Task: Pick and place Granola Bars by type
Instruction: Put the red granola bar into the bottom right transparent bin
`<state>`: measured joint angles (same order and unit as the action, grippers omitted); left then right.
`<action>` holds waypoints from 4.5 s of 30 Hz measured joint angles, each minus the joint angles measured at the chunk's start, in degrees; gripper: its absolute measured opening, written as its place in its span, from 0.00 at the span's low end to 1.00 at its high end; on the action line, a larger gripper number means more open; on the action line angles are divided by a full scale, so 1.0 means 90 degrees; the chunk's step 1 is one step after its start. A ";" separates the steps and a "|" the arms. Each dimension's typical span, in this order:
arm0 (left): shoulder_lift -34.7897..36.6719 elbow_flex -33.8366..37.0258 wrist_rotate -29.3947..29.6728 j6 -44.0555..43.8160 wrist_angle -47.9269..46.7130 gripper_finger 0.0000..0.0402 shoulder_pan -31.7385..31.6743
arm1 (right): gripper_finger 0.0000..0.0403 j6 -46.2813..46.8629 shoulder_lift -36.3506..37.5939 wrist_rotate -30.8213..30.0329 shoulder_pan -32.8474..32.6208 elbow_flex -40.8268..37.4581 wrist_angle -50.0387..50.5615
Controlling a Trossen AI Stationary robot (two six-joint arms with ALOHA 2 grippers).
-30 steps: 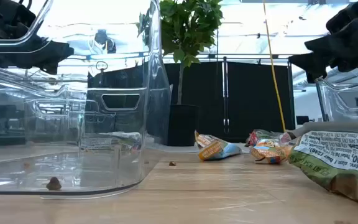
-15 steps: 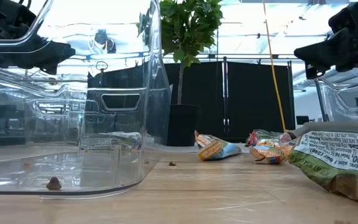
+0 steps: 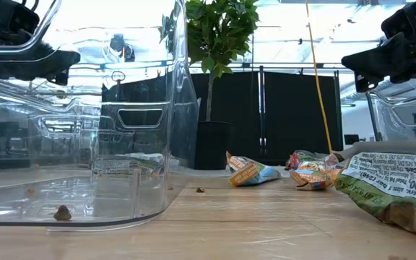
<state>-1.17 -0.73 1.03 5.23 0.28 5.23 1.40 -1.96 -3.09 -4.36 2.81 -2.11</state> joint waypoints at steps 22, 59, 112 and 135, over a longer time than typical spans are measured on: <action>-0.0289 0.0002 0.0161 -0.0121 0.0040 0.06 0.0000 | 0.00 0.0082 0.0000 0.0017 0.0000 -0.0002 0.0040; -0.0287 0.0019 0.0195 -0.0136 0.0310 0.14 0.0000 | 0.41 0.0300 -0.6373 -0.2114 0.3235 0.5226 0.5631; -0.0287 0.0005 0.0219 -0.0134 0.0324 0.14 0.0000 | 0.00 -0.0679 -0.8830 -0.0794 0.4050 0.5248 0.4362; -0.0284 0.0002 0.0217 -0.0134 0.0327 0.14 -0.0001 | 0.00 0.5295 -0.5435 0.1368 -0.0911 0.6205 0.7115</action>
<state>-3.73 -0.71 2.98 4.03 3.22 5.23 49.05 -50.87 9.22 -12.56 58.65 61.93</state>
